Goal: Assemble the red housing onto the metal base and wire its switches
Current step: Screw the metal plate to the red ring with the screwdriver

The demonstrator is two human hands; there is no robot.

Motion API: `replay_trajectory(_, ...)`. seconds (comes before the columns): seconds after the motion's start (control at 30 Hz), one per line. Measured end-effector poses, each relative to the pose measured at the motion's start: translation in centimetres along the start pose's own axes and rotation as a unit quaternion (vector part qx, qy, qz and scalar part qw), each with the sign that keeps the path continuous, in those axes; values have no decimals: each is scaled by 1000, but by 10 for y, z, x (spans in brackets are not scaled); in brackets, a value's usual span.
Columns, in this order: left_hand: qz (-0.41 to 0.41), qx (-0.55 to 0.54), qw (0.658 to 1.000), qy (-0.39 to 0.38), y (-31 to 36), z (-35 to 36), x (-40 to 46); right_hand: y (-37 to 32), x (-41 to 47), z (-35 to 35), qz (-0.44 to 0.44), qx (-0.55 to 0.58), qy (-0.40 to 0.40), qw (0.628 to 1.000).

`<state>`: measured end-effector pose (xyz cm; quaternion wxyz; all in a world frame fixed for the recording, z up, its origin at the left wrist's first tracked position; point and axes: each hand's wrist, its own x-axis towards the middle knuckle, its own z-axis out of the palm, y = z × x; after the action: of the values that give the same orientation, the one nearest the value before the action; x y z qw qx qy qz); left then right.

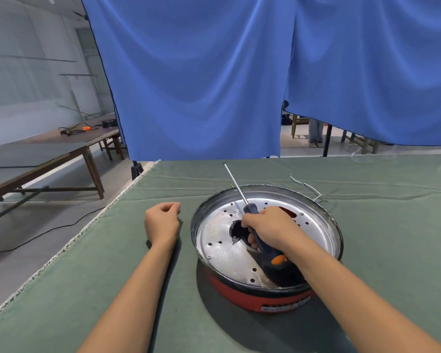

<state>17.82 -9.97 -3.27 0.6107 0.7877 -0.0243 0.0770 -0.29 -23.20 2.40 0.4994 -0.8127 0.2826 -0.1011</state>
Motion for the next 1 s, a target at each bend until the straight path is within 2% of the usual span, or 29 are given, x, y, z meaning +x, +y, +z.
replay_trajectory(0.1,-79,-197,977,-21,4,-23,-18,-1,-2,-1,-17,-2,6,1000)
replay_trajectory(0.27,-106,-404,907,-56,34,-59,-50,-2,-11,-1,-86,1,33,996)
replay_trajectory(0.33,-123,-458,876,-85,42,-68,-63,-5,-17,-4,-129,-41,62,989)
replay_trajectory(0.5,-191,-521,824,-112,44,-74,-80,-17,-32,-17,-246,-226,164,928)
replay_trajectory(0.67,-219,-575,779,-122,39,-77,-74,-7,-39,-17,-270,-339,205,878)
replay_trajectory(0.77,-214,-589,769,-128,35,-81,-70,0,-37,-16,-275,-365,208,865)
replay_trajectory(1.0,-217,-586,769,-131,35,-81,-68,5,-30,-11,-302,-398,203,842)
